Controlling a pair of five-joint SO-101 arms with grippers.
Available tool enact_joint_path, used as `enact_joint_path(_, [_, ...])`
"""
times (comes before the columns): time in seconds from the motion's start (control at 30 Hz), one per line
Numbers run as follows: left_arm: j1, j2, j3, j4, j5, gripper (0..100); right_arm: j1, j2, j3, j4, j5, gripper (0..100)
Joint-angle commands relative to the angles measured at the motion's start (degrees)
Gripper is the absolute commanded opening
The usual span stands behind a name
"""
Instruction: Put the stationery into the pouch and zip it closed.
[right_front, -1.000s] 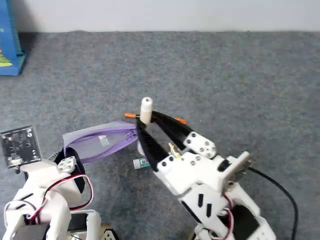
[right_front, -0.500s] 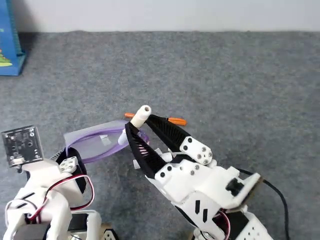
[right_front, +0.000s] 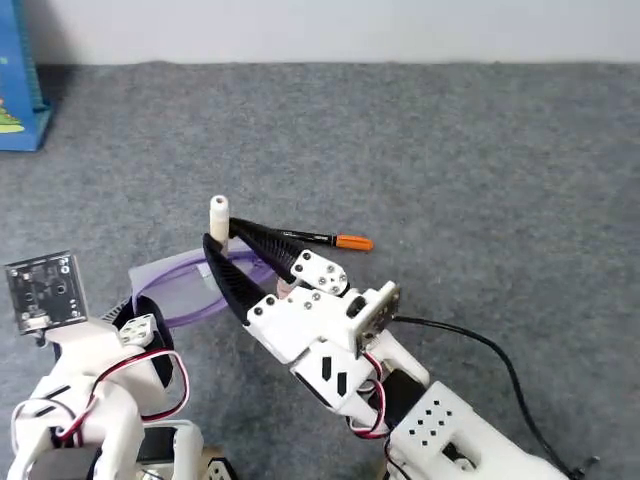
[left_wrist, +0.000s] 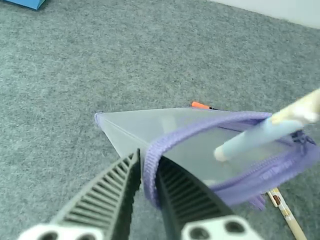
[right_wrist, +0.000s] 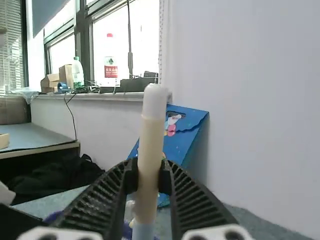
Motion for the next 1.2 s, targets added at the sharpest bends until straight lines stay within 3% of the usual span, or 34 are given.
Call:
enact_joint_path(0.0, [0.35, -0.18, -0.04, -0.97, 0.53, 1, -0.66, 0.4, 0.26, 2.77, -0.18, 1.5])
enact_joint_path(0.27, [0.18, -0.18, -0.04, -0.88, 0.53, 1, -2.95, -6.9, 0.18, 19.03, 0.0, 20.6])
enact_joint_path(0.4, [0.18, -0.18, -0.04, -0.88, 0.53, 1, -2.77, -14.81, -1.85, 29.41, 0.0, 19.4])
enact_joint_path(0.53, [0.18, -0.18, -0.04, -0.88, 0.53, 1, -2.24, -20.88, -8.09, 48.92, -0.53, 18.8])
enact_joint_path(0.7, [0.18, -0.18, 0.04, -0.88, 0.53, 1, 7.43, -22.02, -16.7, 65.27, -6.77, 18.8])
enact_joint_path(0.83, [0.09, -0.18, 0.04, -0.88, 0.53, 1, 16.13, -20.53, -20.57, 75.74, -7.38, 18.7])
enact_joint_path(1.17, [0.09, -0.26, 0.04, -0.88, 0.53, 1, 26.77, -3.56, -20.66, 85.41, -7.47, 18.6])
